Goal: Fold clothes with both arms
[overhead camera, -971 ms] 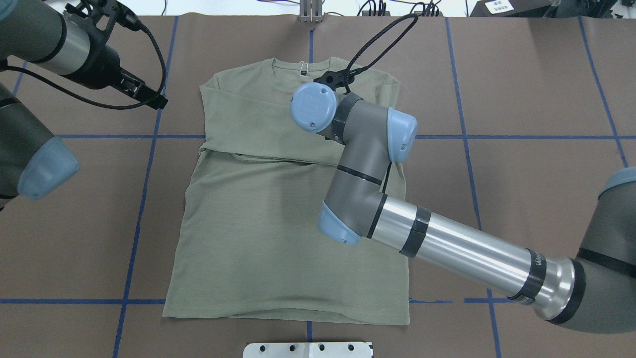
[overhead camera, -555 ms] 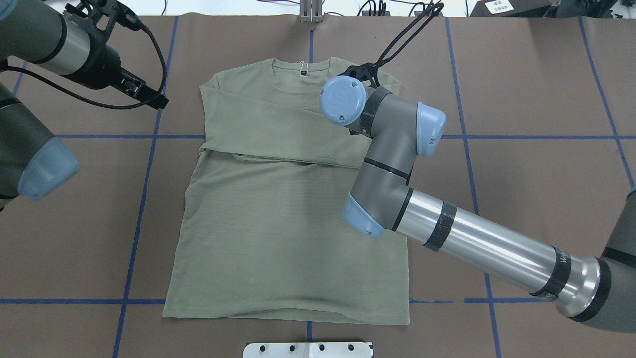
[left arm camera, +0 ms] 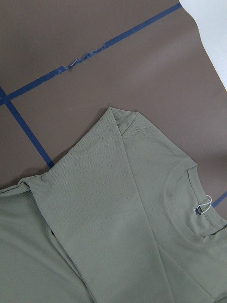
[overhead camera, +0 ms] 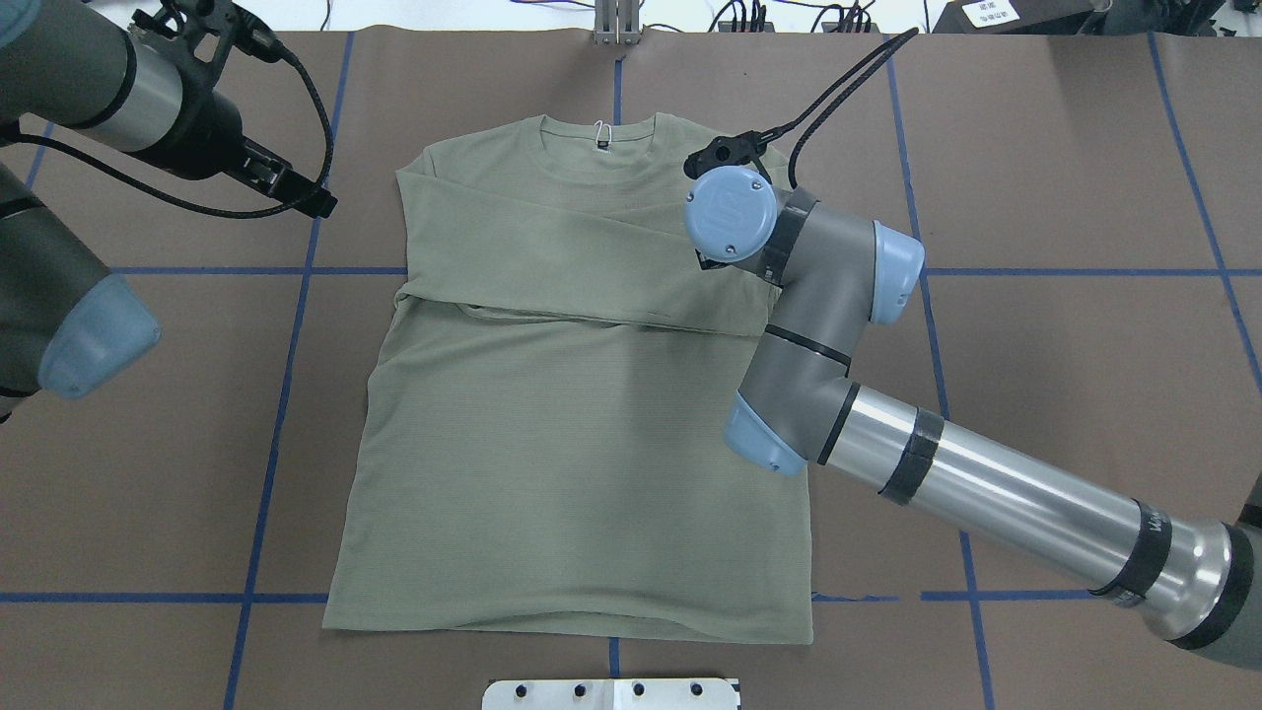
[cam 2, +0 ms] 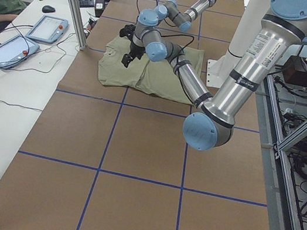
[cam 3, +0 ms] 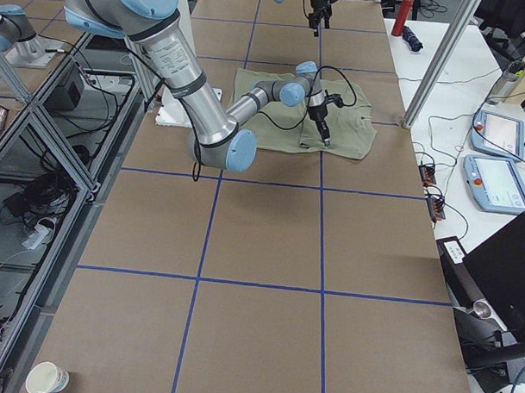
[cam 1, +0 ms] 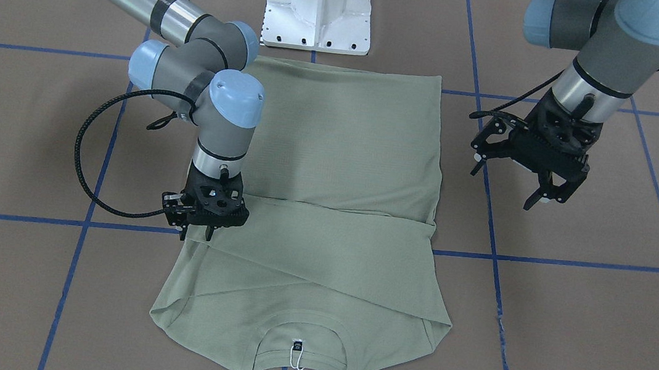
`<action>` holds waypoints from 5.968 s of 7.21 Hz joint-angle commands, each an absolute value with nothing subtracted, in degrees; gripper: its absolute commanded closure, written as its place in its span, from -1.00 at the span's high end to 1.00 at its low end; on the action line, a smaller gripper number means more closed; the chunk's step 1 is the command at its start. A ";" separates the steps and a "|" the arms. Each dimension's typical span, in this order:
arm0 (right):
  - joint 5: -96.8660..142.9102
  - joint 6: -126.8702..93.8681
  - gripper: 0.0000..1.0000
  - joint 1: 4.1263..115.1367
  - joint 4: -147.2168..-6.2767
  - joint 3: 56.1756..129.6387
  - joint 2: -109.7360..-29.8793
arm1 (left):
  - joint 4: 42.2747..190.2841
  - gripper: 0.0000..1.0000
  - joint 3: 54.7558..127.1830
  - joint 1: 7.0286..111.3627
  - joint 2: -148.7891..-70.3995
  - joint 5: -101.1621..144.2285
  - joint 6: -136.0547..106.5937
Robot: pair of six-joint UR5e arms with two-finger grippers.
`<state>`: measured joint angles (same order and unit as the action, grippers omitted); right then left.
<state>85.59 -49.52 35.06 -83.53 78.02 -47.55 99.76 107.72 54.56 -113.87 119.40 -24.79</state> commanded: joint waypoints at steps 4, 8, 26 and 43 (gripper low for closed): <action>99.75 -68.31 1.00 34.48 -80.86 107.16 -65.86 | 109.81 1.00 111.87 42.85 -107.18 108.50 -51.17; 84.79 -98.98 0.98 14.57 -80.07 128.63 -81.10 | 116.81 0.94 122.32 24.58 -94.16 94.87 -78.06; 63.02 -113.03 0.95 -3.25 -71.02 129.90 -87.10 | 141.94 -0.70 114.17 -1.49 -80.07 70.75 -105.56; 59.33 -129.81 0.69 -6.33 -79.54 121.13 -84.55 | 142.12 -1.00 121.46 -1.32 -80.51 70.75 -105.47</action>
